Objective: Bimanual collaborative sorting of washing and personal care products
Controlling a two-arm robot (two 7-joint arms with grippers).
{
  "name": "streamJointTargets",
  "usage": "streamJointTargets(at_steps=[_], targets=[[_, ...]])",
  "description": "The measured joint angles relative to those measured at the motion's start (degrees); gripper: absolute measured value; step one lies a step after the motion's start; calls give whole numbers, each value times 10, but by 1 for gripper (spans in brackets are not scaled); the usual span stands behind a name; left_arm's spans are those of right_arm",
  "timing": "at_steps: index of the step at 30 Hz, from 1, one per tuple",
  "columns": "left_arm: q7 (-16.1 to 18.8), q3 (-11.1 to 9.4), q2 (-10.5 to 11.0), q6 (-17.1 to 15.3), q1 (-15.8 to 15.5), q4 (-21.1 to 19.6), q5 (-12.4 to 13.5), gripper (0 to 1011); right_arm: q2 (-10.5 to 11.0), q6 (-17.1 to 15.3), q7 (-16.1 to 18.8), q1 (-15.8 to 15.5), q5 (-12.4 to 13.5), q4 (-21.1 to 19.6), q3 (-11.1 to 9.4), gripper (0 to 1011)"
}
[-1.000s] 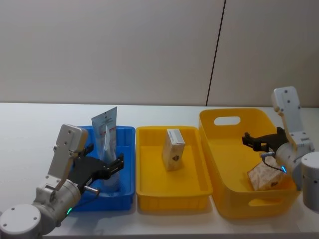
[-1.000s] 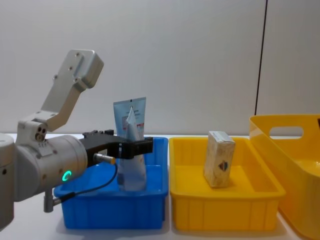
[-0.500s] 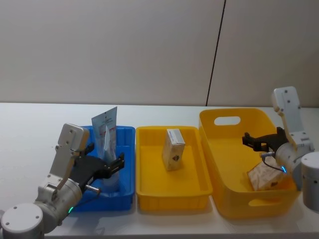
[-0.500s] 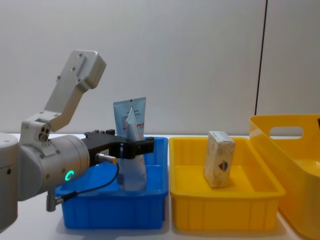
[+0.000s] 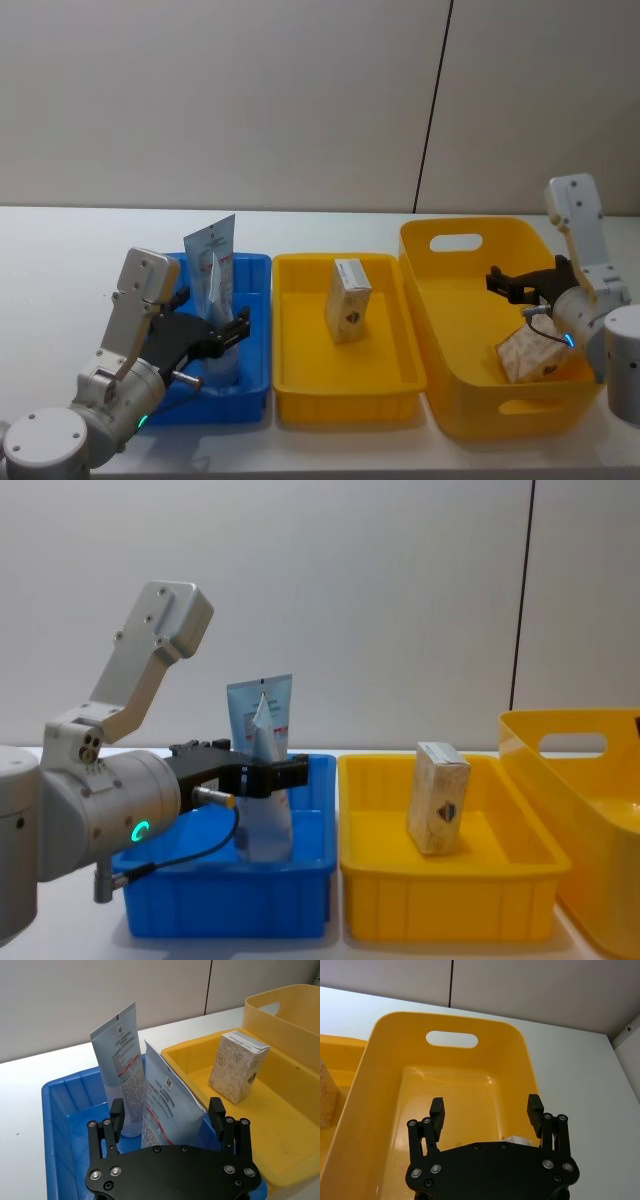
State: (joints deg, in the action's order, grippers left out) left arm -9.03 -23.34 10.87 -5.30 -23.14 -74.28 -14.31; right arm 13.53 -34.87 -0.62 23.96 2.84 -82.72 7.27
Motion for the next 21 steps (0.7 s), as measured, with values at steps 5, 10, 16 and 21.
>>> streamJointTargets(at_steps=[5,10,16,21], targets=[[0,0,0,0,0,0,0,1001,0,0,0,0,0,0,0,1003],[0,0,-1,0,0,0,1,1001,0,0,0,0,0,0,0,1003],[-1,0,0,-3,-1,0,3,1001,0,0,0,0,0,0,0,1003],[-2,-2,0,-11,-2,-1,8,1001,0,0,0,0,0,0,0,1003]])
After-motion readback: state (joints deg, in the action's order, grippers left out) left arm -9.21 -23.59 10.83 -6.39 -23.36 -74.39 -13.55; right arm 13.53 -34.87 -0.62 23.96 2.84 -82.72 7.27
